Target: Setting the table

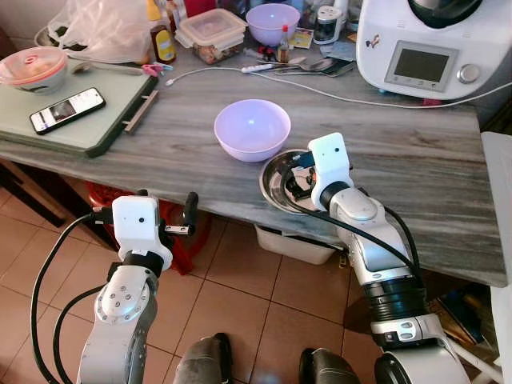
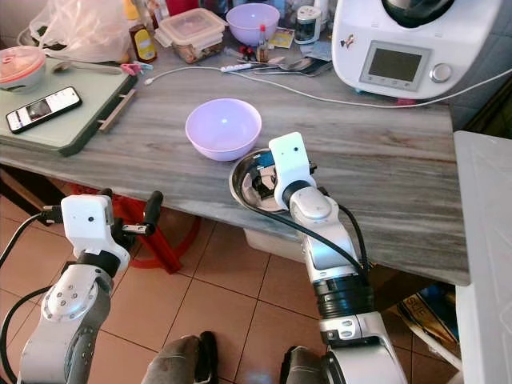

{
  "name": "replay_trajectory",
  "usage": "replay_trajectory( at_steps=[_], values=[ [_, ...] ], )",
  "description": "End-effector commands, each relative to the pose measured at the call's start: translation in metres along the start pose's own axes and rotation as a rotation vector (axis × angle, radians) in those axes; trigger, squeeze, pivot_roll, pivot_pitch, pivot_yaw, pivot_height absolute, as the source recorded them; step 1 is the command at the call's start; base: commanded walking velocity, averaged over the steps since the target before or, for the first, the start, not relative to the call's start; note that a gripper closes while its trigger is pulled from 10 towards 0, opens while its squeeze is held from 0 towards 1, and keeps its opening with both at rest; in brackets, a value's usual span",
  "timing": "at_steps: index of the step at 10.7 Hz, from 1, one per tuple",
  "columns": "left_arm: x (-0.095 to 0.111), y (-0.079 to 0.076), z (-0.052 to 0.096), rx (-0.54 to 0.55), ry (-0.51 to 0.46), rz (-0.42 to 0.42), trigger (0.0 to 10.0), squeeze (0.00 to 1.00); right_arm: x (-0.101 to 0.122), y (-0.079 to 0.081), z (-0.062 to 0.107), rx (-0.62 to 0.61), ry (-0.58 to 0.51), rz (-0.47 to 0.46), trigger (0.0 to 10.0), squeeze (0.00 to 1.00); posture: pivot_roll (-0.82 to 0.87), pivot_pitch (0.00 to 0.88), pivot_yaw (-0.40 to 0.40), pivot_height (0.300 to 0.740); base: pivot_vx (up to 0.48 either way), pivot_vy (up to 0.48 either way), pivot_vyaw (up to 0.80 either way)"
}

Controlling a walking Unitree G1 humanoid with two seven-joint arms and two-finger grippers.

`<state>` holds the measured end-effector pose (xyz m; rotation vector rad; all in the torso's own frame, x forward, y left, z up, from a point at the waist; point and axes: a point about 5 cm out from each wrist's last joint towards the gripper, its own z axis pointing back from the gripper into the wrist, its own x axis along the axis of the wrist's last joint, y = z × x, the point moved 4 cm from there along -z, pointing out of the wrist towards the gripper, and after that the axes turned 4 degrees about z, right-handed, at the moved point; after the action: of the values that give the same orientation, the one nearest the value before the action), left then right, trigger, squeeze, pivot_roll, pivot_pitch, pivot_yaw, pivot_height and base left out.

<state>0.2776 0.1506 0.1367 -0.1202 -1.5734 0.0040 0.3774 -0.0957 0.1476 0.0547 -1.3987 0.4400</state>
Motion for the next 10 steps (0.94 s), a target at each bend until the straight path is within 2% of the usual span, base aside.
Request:
replay_trajectory(
  at_steps=[1,7,8,9,10],
  values=[
    [-0.002,0.004,0.001,0.01,0.009,0.003,10.0,0.0,0.0,0.001,0.001,0.0,0.0,-0.006,10.0,0.0,0.07,0.123,0.05,0.74,0.0,0.0,0.0],
    [-0.002,0.004,0.0,0.01,0.008,0.004,10.0,0.0,0.002,0.0,0.003,-0.005,-0.005,-0.006,10.0,0.0,0.07,0.123,0.05,0.74,0.0,0.0,0.0],
    [-0.002,0.005,-0.012,0.03,-0.011,0.019,10.0,0.0,0.009,-0.032,0.064,-0.238,-0.269,-0.016,10.0,0.0,0.03,0.043,0.048,0.74,-0.326,0.0,0.0],
    [-0.002,0.006,-0.014,0.036,-0.015,0.022,10.0,0.0,0.015,-0.038,0.075,-0.29,-0.32,0.0,10.0,0.0,0.03,0.037,0.048,0.74,-0.326,0.0,0.0],
    [-0.002,0.005,-0.013,0.036,-0.018,0.025,10.0,0.0,0.024,-0.042,0.078,-0.32,-0.358,0.041,10.0,0.0,0.03,0.036,0.048,0.74,-0.289,0.0,0.0]
  ],
)
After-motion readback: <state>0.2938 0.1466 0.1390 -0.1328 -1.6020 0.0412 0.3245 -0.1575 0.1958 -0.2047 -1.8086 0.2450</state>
